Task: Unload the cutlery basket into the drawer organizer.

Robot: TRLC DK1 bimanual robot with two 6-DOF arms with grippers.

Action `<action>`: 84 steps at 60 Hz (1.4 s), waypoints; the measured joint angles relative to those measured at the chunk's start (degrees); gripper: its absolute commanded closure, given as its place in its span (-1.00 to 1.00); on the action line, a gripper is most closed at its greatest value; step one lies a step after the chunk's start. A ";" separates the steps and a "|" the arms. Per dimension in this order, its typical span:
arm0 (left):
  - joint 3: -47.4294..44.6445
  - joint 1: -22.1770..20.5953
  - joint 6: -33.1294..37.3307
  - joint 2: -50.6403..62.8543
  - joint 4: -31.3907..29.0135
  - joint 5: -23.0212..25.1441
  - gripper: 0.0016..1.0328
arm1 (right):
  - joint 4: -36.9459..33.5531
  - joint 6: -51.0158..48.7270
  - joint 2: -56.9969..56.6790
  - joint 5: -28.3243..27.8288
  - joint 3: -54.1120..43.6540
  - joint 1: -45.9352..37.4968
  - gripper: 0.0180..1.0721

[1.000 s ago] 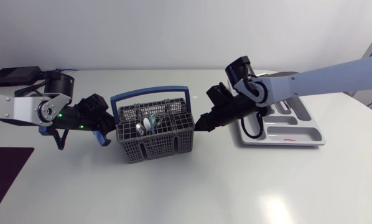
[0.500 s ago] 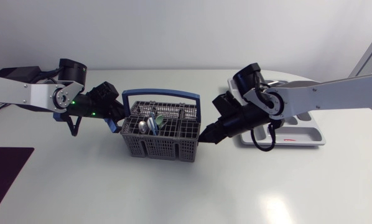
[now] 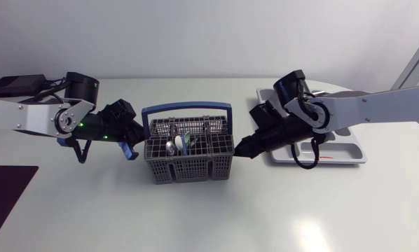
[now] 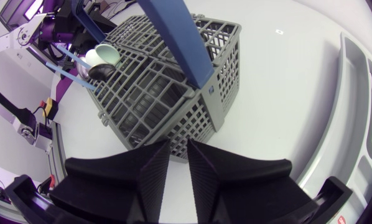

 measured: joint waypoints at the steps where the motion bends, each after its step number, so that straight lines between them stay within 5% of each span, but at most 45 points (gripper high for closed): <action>1: -0.02 0.00 0.00 -0.04 0.00 0.00 0.37 | 0.00 0.00 0.00 0.09 0.00 0.00 0.49; 40: 2.95 0.07 -1.90 2.32 -0.20 -0.87 0.36 | 1.92 0.28 -1.95 3.02 -2.34 3.08 0.47; 47: 2.95 0.57 -2.60 2.32 -0.28 -0.76 0.08 | 2.21 0.26 -2.14 3.19 -2.67 2.71 0.22; 57: 2.95 2.71 -2.60 1.64 -3.80 1.44 -0.53 | 3.41 0.02 -4.90 5.33 -4.87 1.64 -0.65; 61: 2.95 3.85 -2.60 0.22 -5.95 1.99 -0.68 | 3.76 -0.33 -7.34 6.58 -5.81 1.03 -0.82; 75: 2.91 7.67 -2.62 -10.82 -13.40 3.43 -0.76 | 3.43 -2.51 -15.91 7.89 -8.22 -1.11 -0.91; 84: 1.81 5.92 -2.75 -17.53 -20.55 5.01 -0.76 | 2.75 -3.04 -19.43 7.78 -10.19 -2.34 -0.91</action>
